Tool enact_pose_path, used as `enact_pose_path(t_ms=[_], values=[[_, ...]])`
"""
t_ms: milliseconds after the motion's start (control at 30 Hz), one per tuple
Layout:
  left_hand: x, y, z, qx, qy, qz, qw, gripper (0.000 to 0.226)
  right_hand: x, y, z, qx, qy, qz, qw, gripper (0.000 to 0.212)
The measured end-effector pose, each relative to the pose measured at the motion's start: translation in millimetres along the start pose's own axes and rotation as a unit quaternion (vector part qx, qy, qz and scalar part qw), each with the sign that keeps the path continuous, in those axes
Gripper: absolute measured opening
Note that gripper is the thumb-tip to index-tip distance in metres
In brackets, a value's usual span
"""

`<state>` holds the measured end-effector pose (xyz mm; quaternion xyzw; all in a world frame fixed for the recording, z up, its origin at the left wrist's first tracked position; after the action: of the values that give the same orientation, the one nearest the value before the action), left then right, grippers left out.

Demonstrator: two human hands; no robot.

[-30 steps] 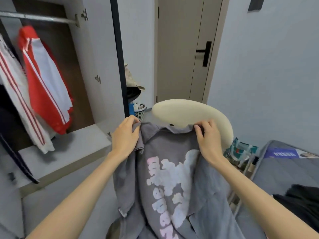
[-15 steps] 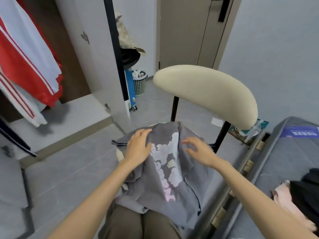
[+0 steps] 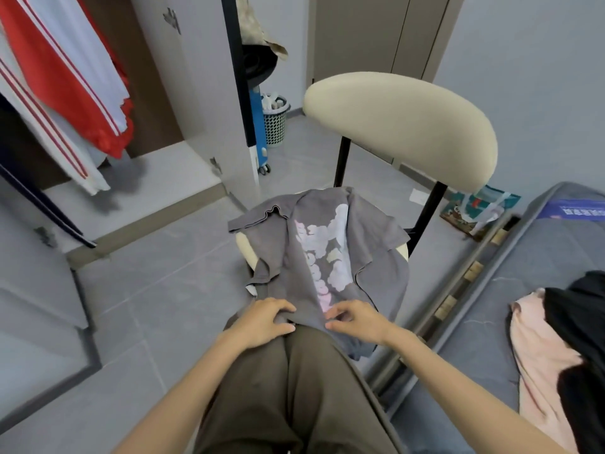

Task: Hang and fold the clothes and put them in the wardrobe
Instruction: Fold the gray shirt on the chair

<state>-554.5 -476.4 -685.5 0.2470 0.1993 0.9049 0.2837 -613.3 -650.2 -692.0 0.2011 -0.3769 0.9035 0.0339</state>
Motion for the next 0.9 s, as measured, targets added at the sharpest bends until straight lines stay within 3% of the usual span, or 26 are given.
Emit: enact_pose_path(t_ms=[100,167,300,367,467,567,767,833,900], values=[[15.0,-8.4,2.1,0.015,0.016,-0.01,1.0,0.046,-5.0,-9.3,-6.7,0.02,0.039,0.01,0.999,0.018],[19.7,-9.8,8.3,-0.012,0.051,-0.004,0.999,0.036,-6.5,-13.0,-7.9,0.041,0.056,0.006,0.998,0.008],[24.4,-4.4,21.1,-0.083,0.107,-0.001,0.991,0.013,-5.2,-20.8,4.3,0.126,0.1,-0.007,0.987,0.012],[30.8,-1.8,27.7,-0.047,0.135,-0.024,0.989,0.009,-0.1,-26.0,30.9,0.102,0.19,-0.005,0.976,0.01],[46.4,0.5,44.6,0.095,0.196,-0.067,0.974,0.006,7.9,-27.2,65.4,-0.012,0.289,0.003,0.957,0.011],[55.8,10.5,58.9,0.187,0.219,-0.094,0.953,0.01,7.9,-34.7,67.6,-0.077,0.272,0.03,0.959,0.015],[63.9,31.3,73.9,0.269,0.228,-0.111,0.929,0.011,12.2,-54.8,-4.2,0.035,0.131,0.102,0.985,0.037],[65.7,33.5,75.6,0.268,0.229,-0.11,0.929,0.01,17.7,-55.3,-4.9,0.03,0.18,0.102,0.978,0.015],[67.7,32.7,79.2,0.243,0.243,-0.11,0.933,0.011,27.4,-57.7,9.1,0.031,0.255,0.09,0.962,0.016]])
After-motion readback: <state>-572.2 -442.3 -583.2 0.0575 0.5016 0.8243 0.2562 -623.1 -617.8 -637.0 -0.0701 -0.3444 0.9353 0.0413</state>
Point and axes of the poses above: each hand's wrist, its own x-axis away from the middle knuckle, its own z-axis out of the back of the hand, y = z × x, the point moved 8 cm from there along -x, towards the middle knuckle
